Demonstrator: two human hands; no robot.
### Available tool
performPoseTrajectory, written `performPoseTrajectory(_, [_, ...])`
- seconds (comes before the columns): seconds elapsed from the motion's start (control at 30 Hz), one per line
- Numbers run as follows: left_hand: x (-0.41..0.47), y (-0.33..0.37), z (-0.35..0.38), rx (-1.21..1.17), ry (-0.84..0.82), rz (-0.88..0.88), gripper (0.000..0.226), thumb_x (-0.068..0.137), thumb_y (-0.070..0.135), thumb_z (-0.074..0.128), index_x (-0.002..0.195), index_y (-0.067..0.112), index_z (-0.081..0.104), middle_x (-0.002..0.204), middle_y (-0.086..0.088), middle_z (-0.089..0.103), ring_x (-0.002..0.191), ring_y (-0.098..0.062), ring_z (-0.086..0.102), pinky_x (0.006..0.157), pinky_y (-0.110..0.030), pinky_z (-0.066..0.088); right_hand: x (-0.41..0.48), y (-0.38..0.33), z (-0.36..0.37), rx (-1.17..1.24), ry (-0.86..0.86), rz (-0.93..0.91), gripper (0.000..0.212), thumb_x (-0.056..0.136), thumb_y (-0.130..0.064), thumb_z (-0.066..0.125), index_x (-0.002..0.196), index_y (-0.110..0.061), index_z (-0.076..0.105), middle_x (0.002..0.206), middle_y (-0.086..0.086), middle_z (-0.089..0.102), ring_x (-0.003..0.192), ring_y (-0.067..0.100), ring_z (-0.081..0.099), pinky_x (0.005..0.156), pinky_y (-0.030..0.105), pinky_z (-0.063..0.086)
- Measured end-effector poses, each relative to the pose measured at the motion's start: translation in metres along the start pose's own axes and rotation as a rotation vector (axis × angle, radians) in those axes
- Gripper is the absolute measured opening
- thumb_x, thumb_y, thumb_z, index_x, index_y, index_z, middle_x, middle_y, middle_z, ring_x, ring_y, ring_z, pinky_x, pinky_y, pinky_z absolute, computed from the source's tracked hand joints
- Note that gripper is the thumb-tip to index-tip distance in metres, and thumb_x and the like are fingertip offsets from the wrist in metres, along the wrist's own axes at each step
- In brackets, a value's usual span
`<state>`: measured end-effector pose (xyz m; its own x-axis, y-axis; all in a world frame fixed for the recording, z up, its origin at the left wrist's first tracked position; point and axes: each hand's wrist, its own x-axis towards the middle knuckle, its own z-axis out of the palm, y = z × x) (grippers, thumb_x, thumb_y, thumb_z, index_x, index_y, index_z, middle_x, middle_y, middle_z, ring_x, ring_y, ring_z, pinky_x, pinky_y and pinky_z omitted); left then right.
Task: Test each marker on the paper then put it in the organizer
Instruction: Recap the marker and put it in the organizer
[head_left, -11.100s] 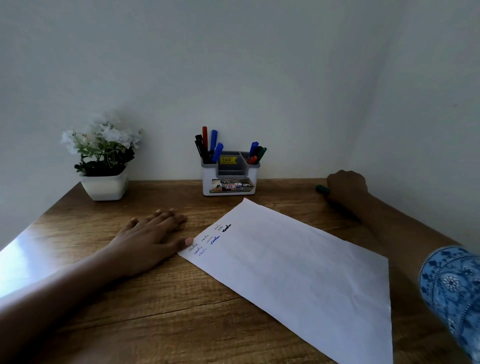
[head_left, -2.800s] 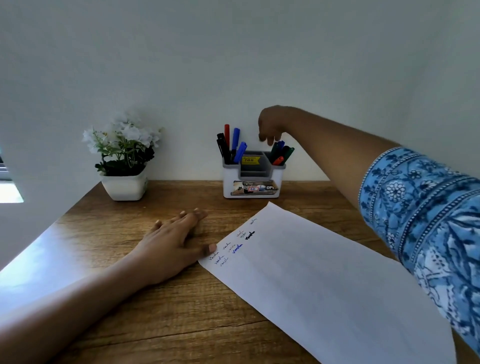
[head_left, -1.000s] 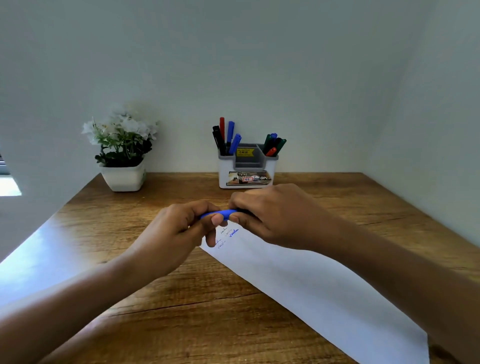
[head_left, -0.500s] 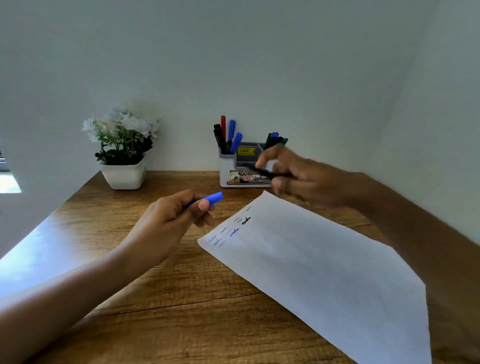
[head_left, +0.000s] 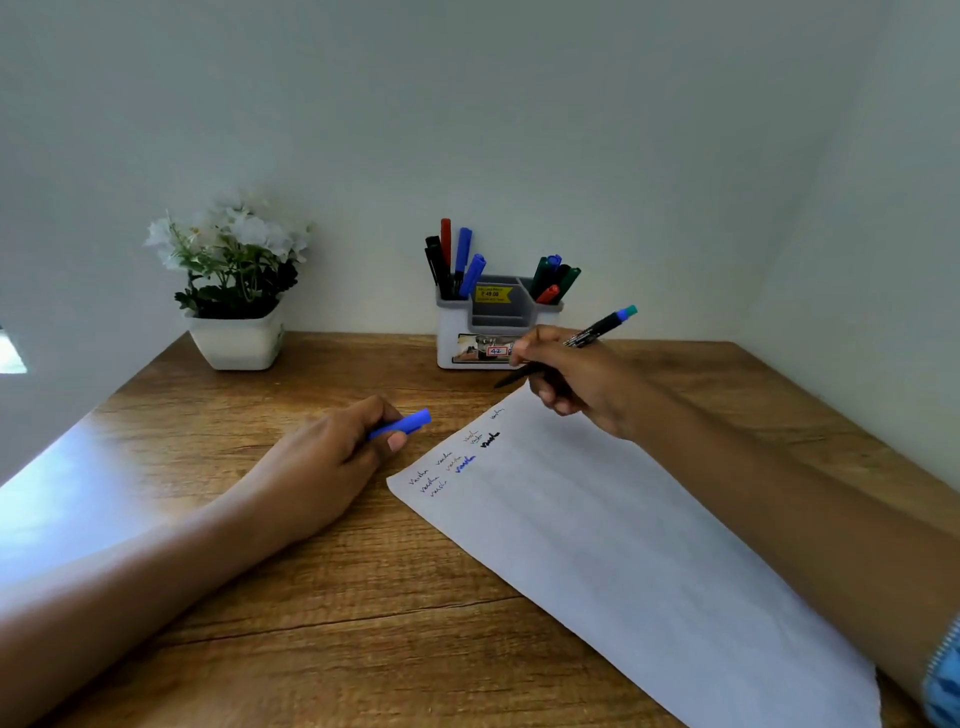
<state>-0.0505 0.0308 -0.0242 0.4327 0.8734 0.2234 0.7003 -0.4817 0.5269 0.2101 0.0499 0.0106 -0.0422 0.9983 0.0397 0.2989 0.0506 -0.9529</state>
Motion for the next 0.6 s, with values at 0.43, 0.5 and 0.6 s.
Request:
performPoseTrajectory(0.43, [-0.001,0.003,0.003,0.244,-0.083,0.049,0.020,0.094,0.045,0.041,0.111,0.036,0.045,0.128,0.016,0.059,0.107,-0.013,0.061,0.086,-0.035,0.049,0.002,0.027,0.007,0.008,0.066,0.001,0.024,0.082,0.002,0.056,0.063,-0.012,0.051,0.054,0.006,0.057,0.046,0.014,0.051,0.041,0.022,0.045])
performPoseTrajectory(0.5, [0.000,0.003,0.003,0.257,-0.088,0.055,0.018,0.094,0.044,0.042,0.110,0.035,0.045,0.133,0.020,0.054,0.110,-0.012,0.060,0.087,-0.032,0.048,0.003,0.028,0.008,-0.025,0.064,-0.011,0.027,0.082,0.001,0.057,0.061,-0.014,0.051,0.054,0.006,0.058,0.045,0.013,0.052,0.041,0.022,0.046])
performPoseTrajectory(0.6, [0.000,0.003,0.003,0.263,-0.097,0.064,0.017,0.094,0.044,0.042,0.108,0.035,0.044,0.134,0.023,0.052,0.111,-0.010,0.059,0.086,-0.030,0.047,0.004,0.028,0.008,-0.044,0.066,-0.019,0.028,0.082,0.001,0.058,0.060,-0.015,0.051,0.055,0.006,0.059,0.046,0.013,0.052,0.041,0.022,0.046])
